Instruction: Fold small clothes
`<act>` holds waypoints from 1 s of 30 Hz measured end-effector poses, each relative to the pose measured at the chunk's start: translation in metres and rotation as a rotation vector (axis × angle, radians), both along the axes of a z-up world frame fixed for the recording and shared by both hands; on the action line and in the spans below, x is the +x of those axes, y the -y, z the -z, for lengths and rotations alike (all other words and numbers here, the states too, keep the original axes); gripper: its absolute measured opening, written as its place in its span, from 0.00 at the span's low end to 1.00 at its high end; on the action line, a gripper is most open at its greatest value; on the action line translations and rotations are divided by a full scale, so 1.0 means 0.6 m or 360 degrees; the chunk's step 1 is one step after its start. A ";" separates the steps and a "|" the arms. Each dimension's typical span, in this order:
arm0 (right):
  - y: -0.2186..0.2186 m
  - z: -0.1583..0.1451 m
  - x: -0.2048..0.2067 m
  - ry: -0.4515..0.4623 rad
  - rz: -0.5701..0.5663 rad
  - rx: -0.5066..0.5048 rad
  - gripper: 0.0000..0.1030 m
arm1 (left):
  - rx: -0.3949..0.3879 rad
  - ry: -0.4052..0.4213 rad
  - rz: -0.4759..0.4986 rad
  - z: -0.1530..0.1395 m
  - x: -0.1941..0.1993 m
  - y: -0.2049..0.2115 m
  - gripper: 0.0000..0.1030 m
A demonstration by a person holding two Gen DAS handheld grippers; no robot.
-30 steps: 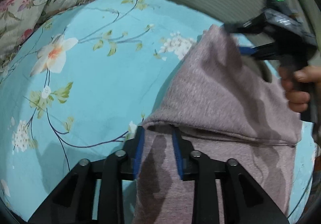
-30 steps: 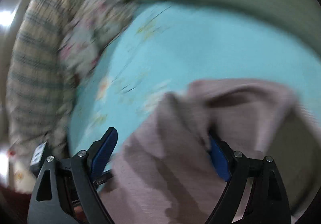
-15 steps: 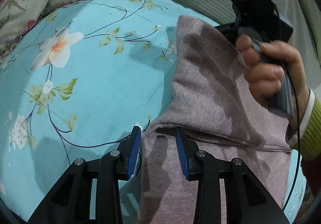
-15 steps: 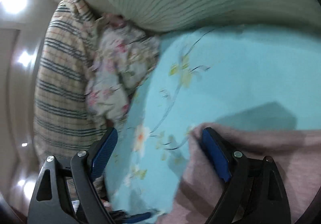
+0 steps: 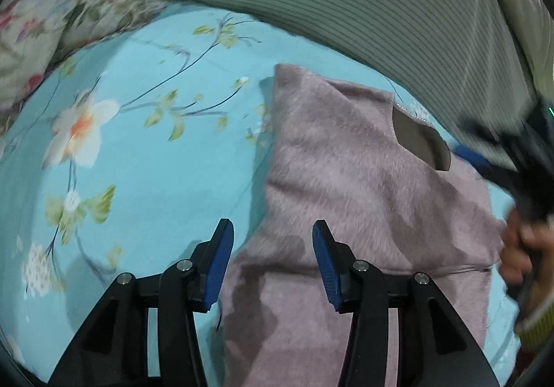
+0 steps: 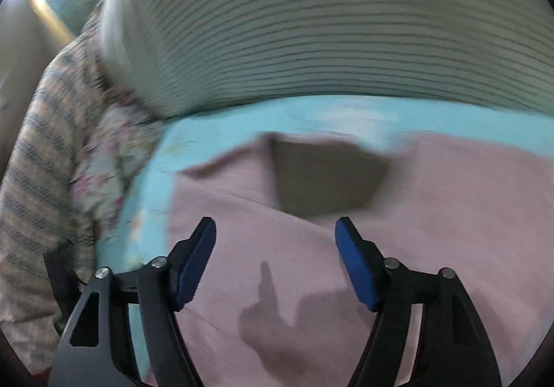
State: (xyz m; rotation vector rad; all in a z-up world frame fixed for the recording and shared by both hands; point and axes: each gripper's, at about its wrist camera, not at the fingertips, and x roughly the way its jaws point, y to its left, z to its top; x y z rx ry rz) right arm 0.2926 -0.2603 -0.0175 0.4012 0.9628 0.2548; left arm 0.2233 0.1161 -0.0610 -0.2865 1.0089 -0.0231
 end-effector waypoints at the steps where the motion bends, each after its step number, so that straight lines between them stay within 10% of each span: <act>1: 0.033 -0.003 -0.024 0.0006 0.0095 -0.0023 0.62 | 0.0019 -0.0004 0.0009 0.004 0.009 0.003 0.47; 5: 0.156 -0.005 -0.100 -0.0023 0.0433 -0.0074 0.59 | 0.0218 -0.0098 -0.0007 0.031 0.036 0.005 0.47; 11: 0.165 0.027 -0.089 -0.0126 0.0418 -0.0201 0.55 | 0.0206 -0.0157 -0.0023 0.045 0.042 -0.014 0.47; 14: 0.165 0.049 -0.075 -0.0214 0.0340 -0.0163 0.06 | 0.0249 -0.0163 0.0008 0.043 0.045 -0.006 0.47; 18: 0.153 -0.025 -0.097 0.0082 0.0301 -0.0233 0.06 | 0.0317 -0.0189 0.0040 0.052 0.051 0.003 0.47; 23: 0.198 0.040 -0.070 -0.0337 0.0446 -0.0450 0.09 | 0.0347 -0.0199 0.0052 0.055 0.050 0.013 0.47; 30: 0.164 0.016 -0.089 -0.0106 0.0255 -0.0248 0.10 | 0.0444 -0.0211 0.0047 0.066 0.051 0.024 0.48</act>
